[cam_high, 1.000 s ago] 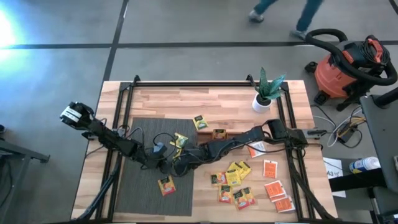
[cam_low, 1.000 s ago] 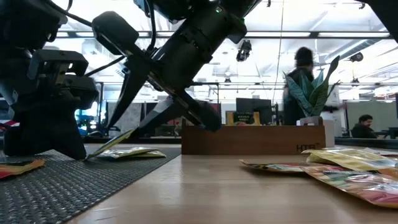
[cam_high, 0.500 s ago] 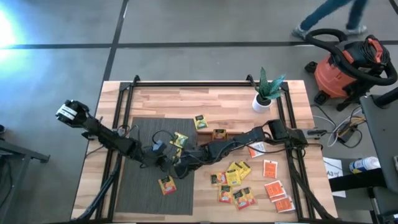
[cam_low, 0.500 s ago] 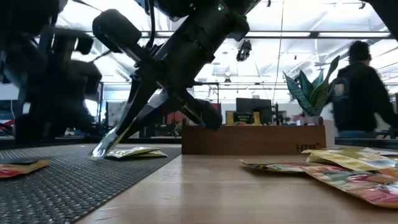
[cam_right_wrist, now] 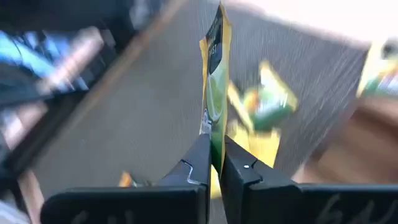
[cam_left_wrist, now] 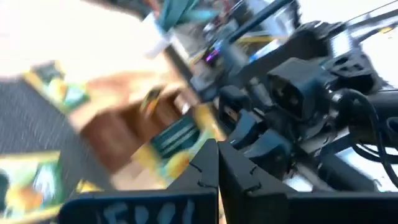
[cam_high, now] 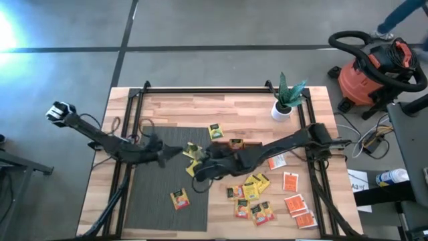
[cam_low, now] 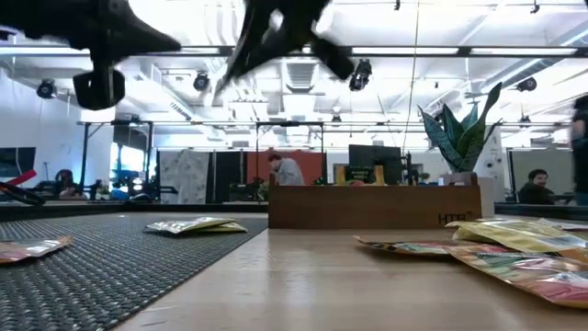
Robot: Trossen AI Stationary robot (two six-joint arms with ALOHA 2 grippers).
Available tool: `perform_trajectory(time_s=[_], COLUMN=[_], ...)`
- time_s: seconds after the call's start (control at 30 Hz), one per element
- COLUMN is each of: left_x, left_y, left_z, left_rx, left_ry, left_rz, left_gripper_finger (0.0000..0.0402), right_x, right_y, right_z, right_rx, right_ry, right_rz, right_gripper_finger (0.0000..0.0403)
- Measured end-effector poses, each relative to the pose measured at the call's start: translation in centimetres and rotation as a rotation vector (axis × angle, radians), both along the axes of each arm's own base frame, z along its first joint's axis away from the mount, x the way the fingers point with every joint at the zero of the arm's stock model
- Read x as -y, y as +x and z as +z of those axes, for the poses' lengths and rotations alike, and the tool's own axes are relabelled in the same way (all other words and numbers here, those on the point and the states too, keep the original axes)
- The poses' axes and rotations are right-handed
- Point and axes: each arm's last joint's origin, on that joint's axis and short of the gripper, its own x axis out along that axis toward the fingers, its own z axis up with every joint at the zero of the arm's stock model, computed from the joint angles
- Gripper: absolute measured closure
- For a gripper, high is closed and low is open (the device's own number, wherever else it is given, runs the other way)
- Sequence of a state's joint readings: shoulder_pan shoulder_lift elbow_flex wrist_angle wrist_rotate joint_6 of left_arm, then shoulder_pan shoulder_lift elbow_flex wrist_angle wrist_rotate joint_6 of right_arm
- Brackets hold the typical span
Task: Pick & Place Tea
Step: Put the yellow tea bag into the middle section of the wooden organizer
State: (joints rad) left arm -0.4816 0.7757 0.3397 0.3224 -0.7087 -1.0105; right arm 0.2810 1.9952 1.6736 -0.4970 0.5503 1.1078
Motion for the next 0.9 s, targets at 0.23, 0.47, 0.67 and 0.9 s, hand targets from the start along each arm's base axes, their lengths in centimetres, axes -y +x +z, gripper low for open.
perform_trajectory(time_s=[0.23, 0.47, 0.67, 0.9], left_x=[-1.0, -1.1, -0.4, 0.3], left_y=[-1.6, -1.6, -1.0, 0.2], left_z=[2.8, 4.7, 5.3, 6.1], left_rx=[0.181, 0.317, 0.346, 0.327], left_ry=[0.011, 0.097, 0.188, 0.275], left_rz=[0.04, 0.071, -0.079, -0.115], left_gripper_finger=[0.0355, 0.0277, 0.0266, 0.0266], right_x=[0.5, 0.4, 0.1, 0.0], right_y=[-2.7, -2.4, -1.9, -1.8], right_z=[5.7, 8.7, 9.1, 9.1], right_rx=[0.134, 0.332, 0.413, 0.419], right_ry=[-0.168, -0.196, -0.183, -0.17], right_rz=[-0.043, 0.082, 0.108, 0.151], right_gripper_finger=[0.0391, 0.0391, 0.039, 0.039])
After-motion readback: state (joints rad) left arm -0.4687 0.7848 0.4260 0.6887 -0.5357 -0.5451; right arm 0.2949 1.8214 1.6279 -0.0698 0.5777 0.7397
